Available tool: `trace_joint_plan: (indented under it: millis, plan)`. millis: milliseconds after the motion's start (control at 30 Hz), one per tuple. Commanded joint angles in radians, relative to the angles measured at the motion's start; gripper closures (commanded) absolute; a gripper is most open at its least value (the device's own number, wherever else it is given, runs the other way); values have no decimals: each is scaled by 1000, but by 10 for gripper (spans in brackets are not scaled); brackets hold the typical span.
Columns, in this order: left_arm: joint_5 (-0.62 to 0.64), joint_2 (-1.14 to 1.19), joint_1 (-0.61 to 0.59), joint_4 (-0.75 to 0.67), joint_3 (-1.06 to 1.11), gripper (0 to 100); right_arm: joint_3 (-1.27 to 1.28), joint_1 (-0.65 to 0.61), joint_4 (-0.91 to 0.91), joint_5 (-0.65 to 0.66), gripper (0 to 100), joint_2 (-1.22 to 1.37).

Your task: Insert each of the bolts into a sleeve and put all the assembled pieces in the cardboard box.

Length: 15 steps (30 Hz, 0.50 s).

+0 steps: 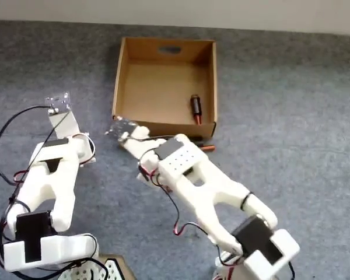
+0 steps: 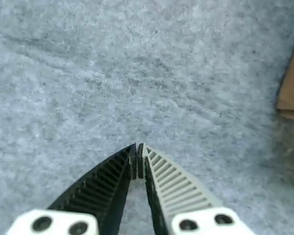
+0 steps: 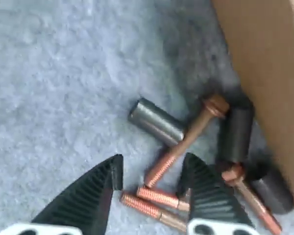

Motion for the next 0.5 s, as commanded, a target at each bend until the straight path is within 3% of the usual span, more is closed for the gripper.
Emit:
trace_joint_plan:
  millis: [0, 133, 233, 467]
  plan:
    - [23, -8, -51, -6, -41, 958, -81, -12, -12, 21, 741, 35]
    - [132, -8, -110, 9, -45, 958, -120, -24, -12, 23, 742, 105]
    - [146, -8, -119, 17, -45, 958, -145, -45, -16, 26, 742, 148]
    - [146, -8, -114, 15, -45, 958, -151, -81, -12, 198, 742, 196]
